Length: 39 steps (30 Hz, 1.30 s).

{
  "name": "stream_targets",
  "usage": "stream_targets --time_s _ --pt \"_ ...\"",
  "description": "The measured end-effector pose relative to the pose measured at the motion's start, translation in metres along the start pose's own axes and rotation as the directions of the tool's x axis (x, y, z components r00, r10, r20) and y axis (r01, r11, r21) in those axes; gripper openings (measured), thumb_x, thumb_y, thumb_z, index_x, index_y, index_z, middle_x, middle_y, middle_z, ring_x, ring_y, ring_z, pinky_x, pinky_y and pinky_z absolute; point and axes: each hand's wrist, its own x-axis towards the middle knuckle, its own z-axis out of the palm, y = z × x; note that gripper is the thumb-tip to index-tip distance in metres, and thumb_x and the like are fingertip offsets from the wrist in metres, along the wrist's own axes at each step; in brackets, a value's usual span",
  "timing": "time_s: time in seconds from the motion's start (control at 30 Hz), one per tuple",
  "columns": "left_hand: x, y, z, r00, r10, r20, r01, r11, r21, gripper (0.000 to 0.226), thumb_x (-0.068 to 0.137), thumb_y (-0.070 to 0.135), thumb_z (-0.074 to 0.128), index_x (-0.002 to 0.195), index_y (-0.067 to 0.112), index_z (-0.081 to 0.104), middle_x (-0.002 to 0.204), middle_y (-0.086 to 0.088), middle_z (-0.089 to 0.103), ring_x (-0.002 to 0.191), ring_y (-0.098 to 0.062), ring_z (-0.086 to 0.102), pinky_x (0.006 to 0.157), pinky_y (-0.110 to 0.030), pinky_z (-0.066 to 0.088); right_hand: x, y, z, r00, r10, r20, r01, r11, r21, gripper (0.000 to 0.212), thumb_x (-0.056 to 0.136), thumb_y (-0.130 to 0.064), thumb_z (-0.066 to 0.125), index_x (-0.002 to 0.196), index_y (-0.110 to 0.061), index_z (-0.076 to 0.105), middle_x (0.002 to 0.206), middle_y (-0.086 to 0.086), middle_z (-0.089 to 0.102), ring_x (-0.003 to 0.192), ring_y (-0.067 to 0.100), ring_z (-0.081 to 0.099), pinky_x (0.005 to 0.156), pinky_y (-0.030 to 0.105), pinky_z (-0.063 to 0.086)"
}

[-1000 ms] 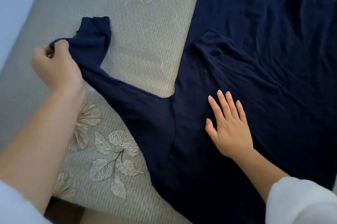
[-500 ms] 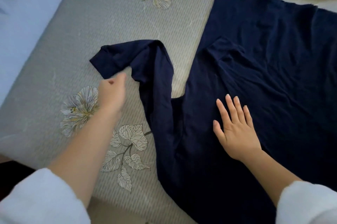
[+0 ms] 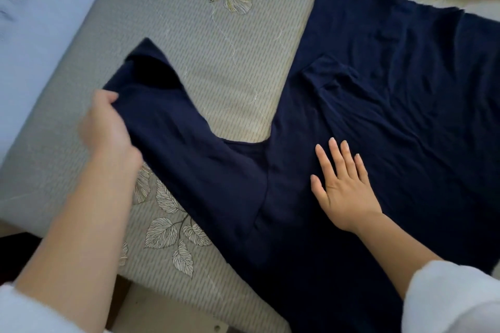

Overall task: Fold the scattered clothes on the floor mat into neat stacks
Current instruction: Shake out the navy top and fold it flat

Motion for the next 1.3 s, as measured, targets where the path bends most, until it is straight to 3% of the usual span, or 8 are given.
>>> stream_targets --time_s 0.13,0.27,0.47,0.57,0.83,0.97,1.13,1.3 --pt "-0.055 0.014 0.007 0.909 0.415 0.03 -0.414 0.91 -0.026 0.024 0.071 0.026 0.064 0.054 0.024 0.047 0.067 0.008 0.044 0.065 -0.008 0.041 0.059 -0.027 0.033 -0.001 -0.001 -0.013 0.999 -0.041 0.0 0.041 0.997 0.069 0.064 0.099 -0.046 0.02 0.149 -0.026 -0.013 0.159 0.0 -0.018 0.139 0.012 -0.029 0.116 0.033 -0.015" --pt "-0.134 -0.006 0.053 0.51 0.747 0.426 -0.838 0.544 0.049 0.04 0.087 0.018 0.06 0.063 0.027 0.029 0.057 0.017 0.035 0.058 0.003 0.033 0.059 -0.01 0.026 -0.019 0.005 -0.027 0.949 0.073 -0.308 0.051 0.925 0.377 0.048 0.096 -0.021 0.049 0.143 -0.017 0.038 0.156 -0.003 0.025 0.146 0.01 0.01 0.116 0.029 0.012" --pt "-0.209 -0.114 0.083 -0.152 -0.062 0.986 -0.983 0.109 -0.145 0.029 0.09 0.044 0.055 0.106 0.02 0.059 0.15 -0.009 0.033 0.144 -0.025 0.012 0.118 -0.039 0.01 -0.046 0.049 -0.029 0.664 0.747 -0.03 -0.205 0.22 0.954 0.022 0.095 -0.006 0.044 0.109 -0.012 0.06 0.095 0.008 0.066 0.071 -0.003 0.063 0.066 0.015 0.05" --pt "-0.194 -0.16 0.052 -0.045 -0.223 0.974 -0.998 -0.026 -0.052 0.055 0.095 0.052 0.04 0.144 0.028 0.033 0.16 0.002 -0.015 0.143 -0.016 -0.026 0.119 -0.042 -0.006 -0.055 0.076 -0.029 0.602 0.77 0.211 -0.233 -0.084 0.969 0.024 0.092 0.0 0.04 0.106 -0.008 0.058 0.1 0.018 0.067 0.074 0.015 0.068 0.063 0.022 0.056" --pt "-0.143 -0.195 0.003 0.232 -0.033 0.972 -0.936 -0.278 0.214 0.059 0.096 0.046 0.026 0.152 0.025 0.02 0.16 -0.007 0.008 0.147 -0.024 0.002 0.118 -0.045 0.014 -0.038 0.095 -0.044 0.601 0.67 0.436 -0.26 -0.352 0.899 0.053 0.083 -0.033 0.07 0.124 -0.008 0.051 0.107 0.012 0.064 0.09 0.026 0.067 0.073 0.033 0.056" --pt "-0.143 -0.205 0.004 0.242 0.018 0.97 -0.931 -0.278 0.237 0.061 0.095 0.044 0.029 0.151 0.022 0.023 0.16 -0.006 0.011 0.148 -0.022 0.006 0.118 -0.04 0.005 -0.007 0.091 -0.055 0.494 0.868 -0.051 -0.384 0.271 0.883 0.08 0.071 -0.043 0.078 0.132 -0.01 0.038 0.125 0.005 0.04 0.112 0.024 0.047 0.085 0.03 0.039" --pt "-0.145 -0.206 0.005 0.255 0.049 0.966 -0.929 -0.264 0.259 0.061 0.092 0.041 0.032 0.15 0.021 0.027 0.159 -0.005 0.016 0.147 -0.021 0.01 0.119 -0.039 0.007 0.018 0.105 -0.056 0.767 0.543 -0.342 -0.44 0.833 0.336 0.069 0.078 -0.039 0.069 0.132 -0.008 0.037 0.135 0.014 0.036 0.116 0.033 0.039 0.092 0.041 0.036" --pt "-0.148 -0.203 0.006 0.266 0.045 0.963 -0.932 -0.242 0.269 0.06 0.09 0.039 0.033 0.148 0.02 0.032 0.158 -0.005 0.02 0.146 -0.02 0.013 0.118 -0.041 0.012 0.0 0.132 -0.054 0.333 0.941 -0.052 -0.366 0.18 0.913 0.04 0.076 -0.009 0.059 0.115 -0.007 0.05 0.103 0.005 0.057 0.09 0.024 0.054 0.075 0.022 0.036"
